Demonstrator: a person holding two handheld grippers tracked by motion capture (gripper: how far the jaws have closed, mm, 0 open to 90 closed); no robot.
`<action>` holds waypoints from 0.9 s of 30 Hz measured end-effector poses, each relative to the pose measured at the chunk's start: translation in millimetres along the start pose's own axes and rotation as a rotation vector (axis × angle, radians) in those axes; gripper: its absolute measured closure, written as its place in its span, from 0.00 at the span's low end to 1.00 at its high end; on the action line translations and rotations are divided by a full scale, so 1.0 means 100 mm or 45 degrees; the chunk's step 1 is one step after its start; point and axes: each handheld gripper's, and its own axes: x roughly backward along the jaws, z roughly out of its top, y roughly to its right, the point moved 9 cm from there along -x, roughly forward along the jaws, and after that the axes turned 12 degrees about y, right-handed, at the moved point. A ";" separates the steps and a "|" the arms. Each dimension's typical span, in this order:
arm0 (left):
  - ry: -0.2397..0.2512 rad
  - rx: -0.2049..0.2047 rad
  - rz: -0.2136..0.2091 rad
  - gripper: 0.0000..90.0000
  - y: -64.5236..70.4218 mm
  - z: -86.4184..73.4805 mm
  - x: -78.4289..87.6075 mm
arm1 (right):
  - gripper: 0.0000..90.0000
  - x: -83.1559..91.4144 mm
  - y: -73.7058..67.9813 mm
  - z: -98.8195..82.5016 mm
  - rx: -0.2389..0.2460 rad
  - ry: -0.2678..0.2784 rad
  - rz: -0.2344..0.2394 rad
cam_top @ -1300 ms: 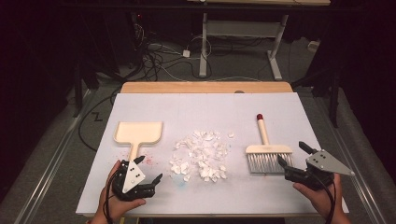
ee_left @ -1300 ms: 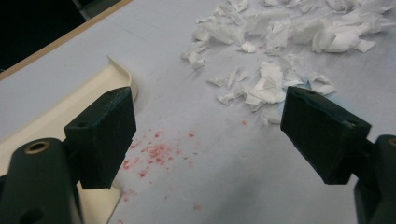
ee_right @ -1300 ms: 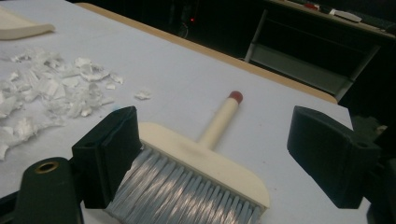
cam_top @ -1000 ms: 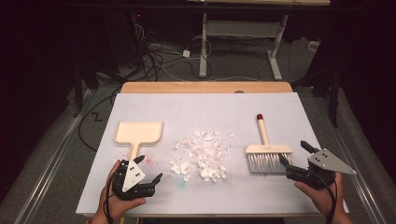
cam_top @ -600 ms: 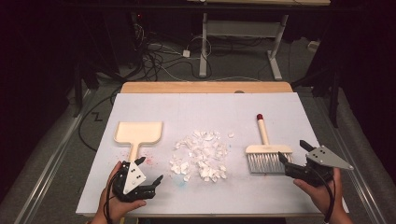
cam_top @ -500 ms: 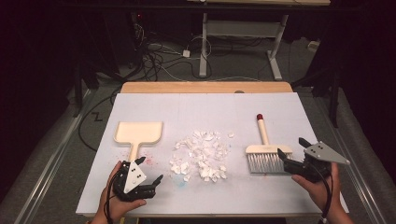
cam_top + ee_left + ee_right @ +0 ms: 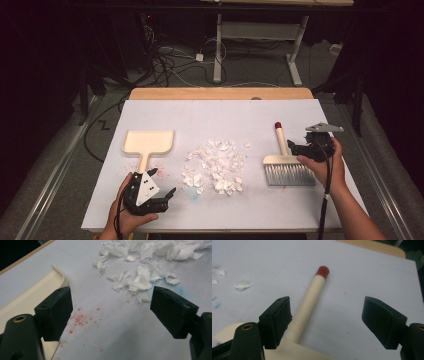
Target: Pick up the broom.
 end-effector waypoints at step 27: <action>-0.018 -0.015 -0.043 0.19 0.05 -0.01 -0.04 | 0.79 -0.67 -0.28 -0.11 -0.040 -0.406 0.087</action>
